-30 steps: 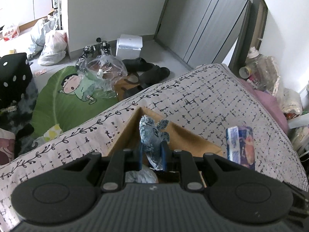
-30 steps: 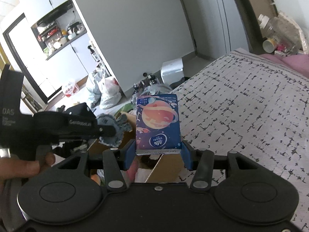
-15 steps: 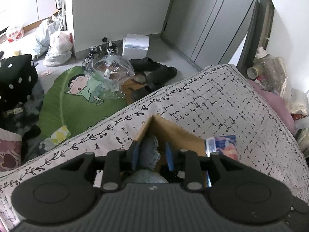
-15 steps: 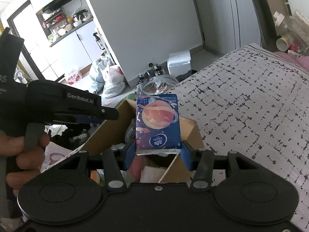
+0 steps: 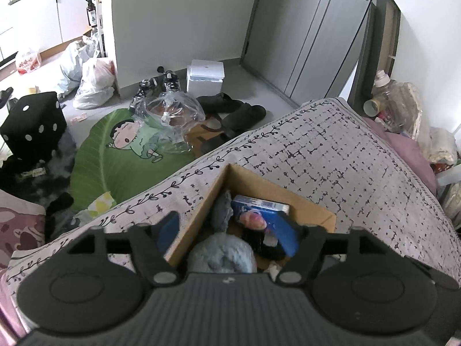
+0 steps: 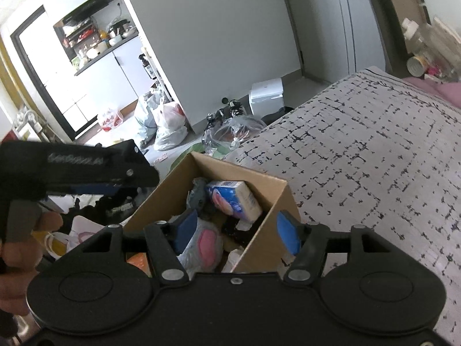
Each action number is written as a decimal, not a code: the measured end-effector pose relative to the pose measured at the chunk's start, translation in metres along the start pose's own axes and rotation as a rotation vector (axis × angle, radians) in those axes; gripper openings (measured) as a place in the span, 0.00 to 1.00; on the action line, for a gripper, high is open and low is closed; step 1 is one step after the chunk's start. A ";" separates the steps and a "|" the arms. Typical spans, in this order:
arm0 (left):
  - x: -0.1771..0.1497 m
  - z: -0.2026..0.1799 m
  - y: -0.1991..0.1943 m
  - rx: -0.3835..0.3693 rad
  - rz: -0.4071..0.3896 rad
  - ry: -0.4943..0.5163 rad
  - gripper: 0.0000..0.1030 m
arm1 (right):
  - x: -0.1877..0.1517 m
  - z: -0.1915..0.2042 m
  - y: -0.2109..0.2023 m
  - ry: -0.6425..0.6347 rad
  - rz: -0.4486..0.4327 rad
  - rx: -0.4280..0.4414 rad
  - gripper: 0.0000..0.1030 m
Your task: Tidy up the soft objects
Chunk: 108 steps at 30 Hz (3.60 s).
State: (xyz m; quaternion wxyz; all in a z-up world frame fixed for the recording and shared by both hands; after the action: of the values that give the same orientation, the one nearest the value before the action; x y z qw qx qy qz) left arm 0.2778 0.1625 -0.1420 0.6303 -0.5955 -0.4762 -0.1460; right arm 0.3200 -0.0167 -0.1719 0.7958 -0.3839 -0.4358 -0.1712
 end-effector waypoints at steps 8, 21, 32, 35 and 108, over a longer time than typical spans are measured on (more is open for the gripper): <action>-0.002 -0.010 -0.033 0.004 -0.014 0.059 0.82 | 0.007 -0.012 -0.033 0.053 -0.023 0.000 0.76; -0.015 -0.025 -0.090 0.014 -0.026 0.072 0.96 | 0.006 -0.037 -0.095 0.087 -0.042 -0.074 0.89; -0.031 -0.035 -0.140 -0.013 -0.074 0.068 1.00 | 0.015 -0.037 -0.157 0.059 -0.093 -0.180 1.00; -0.037 -0.039 -0.153 -0.021 -0.082 0.066 1.00 | 0.017 -0.038 -0.173 0.079 -0.104 -0.183 1.00; -0.105 -0.059 -0.298 -0.193 -0.144 0.193 1.00 | -0.037 0.001 -0.320 -0.009 -0.091 -0.339 1.00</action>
State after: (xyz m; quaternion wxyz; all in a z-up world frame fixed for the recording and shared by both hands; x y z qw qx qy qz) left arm 0.0260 -0.0040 -0.0315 0.6008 -0.6009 -0.4387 -0.2924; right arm 0.1046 -0.2250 -0.0545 0.7092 -0.4934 -0.4210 -0.2762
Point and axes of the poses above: each gripper's, at about its wrist camera, not at the fingertips, and y roughly the way its jaws point, z to its left, x to its top, the point moved 5 cm from there along y, roughly the way its jaws point, and after that the axes turned 15 degrees about -z, right-handed, at the moved point
